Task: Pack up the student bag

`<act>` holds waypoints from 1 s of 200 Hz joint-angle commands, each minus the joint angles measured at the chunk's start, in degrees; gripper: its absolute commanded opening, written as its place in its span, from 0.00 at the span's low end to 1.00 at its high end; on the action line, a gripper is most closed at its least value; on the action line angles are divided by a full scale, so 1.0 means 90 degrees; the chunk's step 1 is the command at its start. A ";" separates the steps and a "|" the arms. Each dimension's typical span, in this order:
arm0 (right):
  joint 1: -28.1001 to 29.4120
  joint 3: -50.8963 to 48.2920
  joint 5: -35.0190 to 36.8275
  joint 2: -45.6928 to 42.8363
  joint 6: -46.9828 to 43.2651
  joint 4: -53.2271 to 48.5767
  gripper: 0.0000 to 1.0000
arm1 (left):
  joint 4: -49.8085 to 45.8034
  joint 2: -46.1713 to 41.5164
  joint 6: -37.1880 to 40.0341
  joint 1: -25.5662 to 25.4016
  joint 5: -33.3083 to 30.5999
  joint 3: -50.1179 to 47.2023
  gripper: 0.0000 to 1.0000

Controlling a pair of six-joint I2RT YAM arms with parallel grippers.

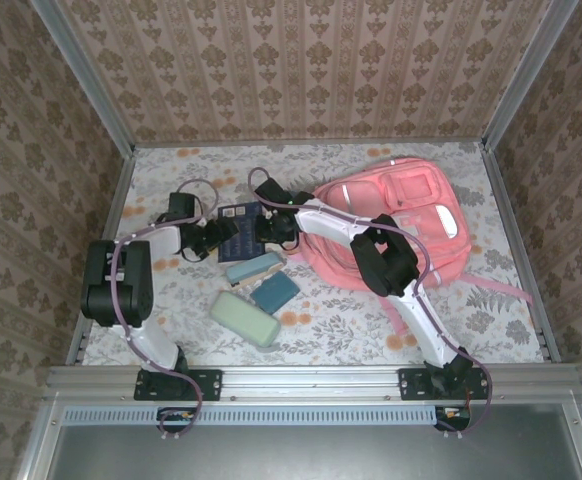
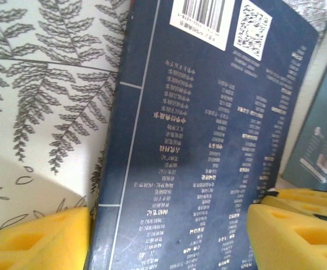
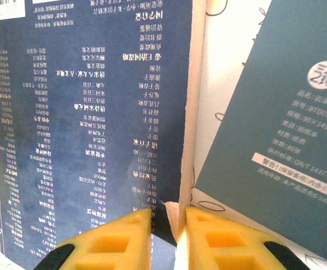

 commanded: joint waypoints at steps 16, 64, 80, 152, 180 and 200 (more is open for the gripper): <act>0.0061 0.0014 -0.0376 0.0290 -0.0059 -0.0101 0.15 | 0.1580 -0.0193 -0.0577 -0.0124 0.2150 -0.0509 0.72; 0.0067 -0.0029 -0.0502 0.0253 -0.0050 -0.0053 0.14 | 0.2749 -0.0482 -0.1142 0.0109 0.2878 -0.0816 0.70; 0.0069 -0.0037 -0.0524 0.0244 -0.0048 -0.0053 0.14 | 0.2936 -0.0492 -0.1228 0.0126 0.3005 -0.0838 0.70; 0.0050 -0.0139 -0.0547 0.0153 -0.0064 -0.0053 0.16 | 0.1239 -0.0433 -0.0283 0.0151 0.2356 -0.0423 0.55; -0.0012 -0.0270 -0.0481 -0.0083 -0.0134 -0.0053 0.23 | 0.1059 -0.0419 -0.0199 0.0154 0.2207 -0.0370 0.34; -0.0048 -0.0272 -0.0426 -0.0387 -0.0271 -0.0053 0.32 | 0.0910 -0.0508 -0.0118 0.0154 0.2106 -0.0336 0.17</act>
